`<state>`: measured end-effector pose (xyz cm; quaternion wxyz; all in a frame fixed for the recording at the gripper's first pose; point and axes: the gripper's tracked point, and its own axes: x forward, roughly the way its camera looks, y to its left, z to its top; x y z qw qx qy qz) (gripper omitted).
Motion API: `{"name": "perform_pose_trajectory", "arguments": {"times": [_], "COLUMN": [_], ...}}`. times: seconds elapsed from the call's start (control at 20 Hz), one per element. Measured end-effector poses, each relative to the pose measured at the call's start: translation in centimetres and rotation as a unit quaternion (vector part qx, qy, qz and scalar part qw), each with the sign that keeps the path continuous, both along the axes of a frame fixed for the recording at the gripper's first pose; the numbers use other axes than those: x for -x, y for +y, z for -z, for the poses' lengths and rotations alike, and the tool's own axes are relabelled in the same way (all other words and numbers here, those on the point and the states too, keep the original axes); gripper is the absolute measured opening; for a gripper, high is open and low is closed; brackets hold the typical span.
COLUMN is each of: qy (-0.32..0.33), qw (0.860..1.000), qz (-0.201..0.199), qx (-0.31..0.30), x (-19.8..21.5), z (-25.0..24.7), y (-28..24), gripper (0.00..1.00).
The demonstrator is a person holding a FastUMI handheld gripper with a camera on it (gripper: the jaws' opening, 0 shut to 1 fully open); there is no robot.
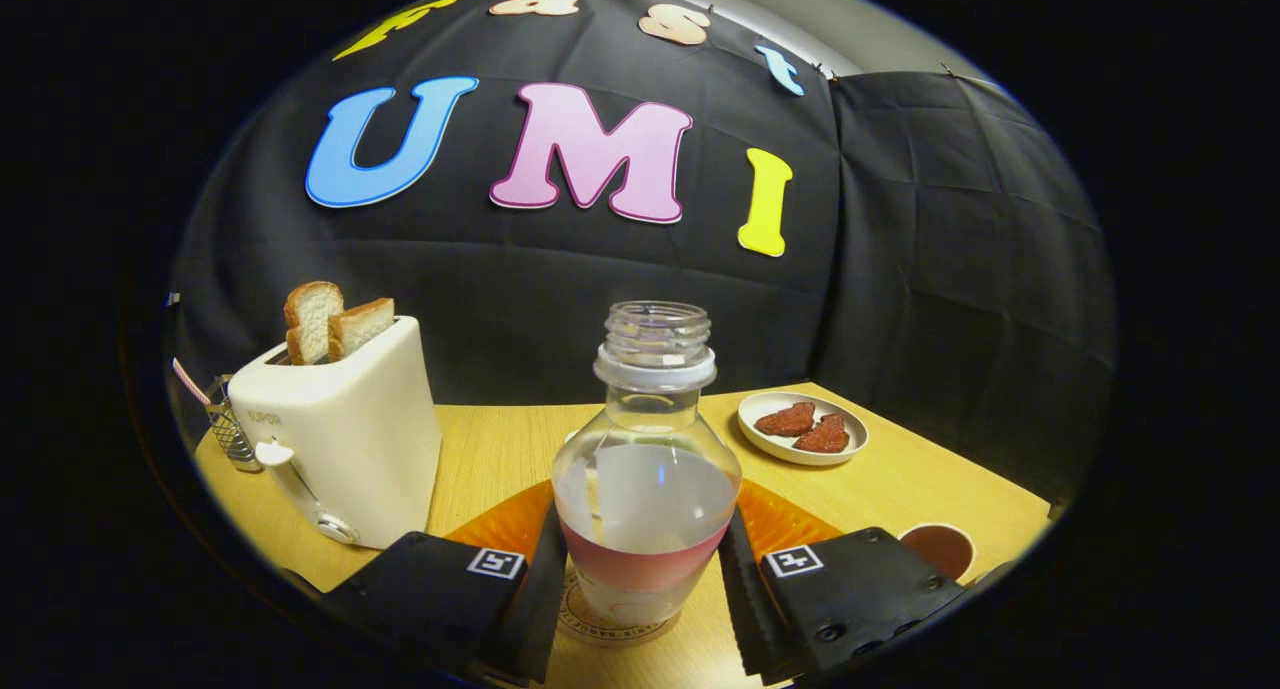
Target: Take the bottle from table, then pour the juice into the cup, finally place the bottle on the coaster
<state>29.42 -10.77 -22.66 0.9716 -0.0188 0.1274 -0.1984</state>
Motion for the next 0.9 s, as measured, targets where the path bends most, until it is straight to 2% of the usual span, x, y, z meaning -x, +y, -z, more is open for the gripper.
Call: {"name": "perform_pose_trajectory", "arguments": {"times": [0.2, 0.55, 0.65, 0.75, 0.9], "qy": [0.017, 0.011, 0.011, 0.012, 0.006], "qw": [1.000, 1.000, 1.000, 1.000, 1.000], "qz": [-0.009, -0.009, -0.018, -0.015, -0.013], "qx": [0.001, 0.008, 0.009, 0.012, 0.001], "x": [-0.1, -0.2, 0.0, 0.3, 2.2], "z": [1.6, 1.4, 1.1, 0.9, -0.5], "y": [0.5, 0.4, 1.0, 0.8, 0.9], "gripper": [0.73, 0.77, 0.82, 1.00, 0.97]}}
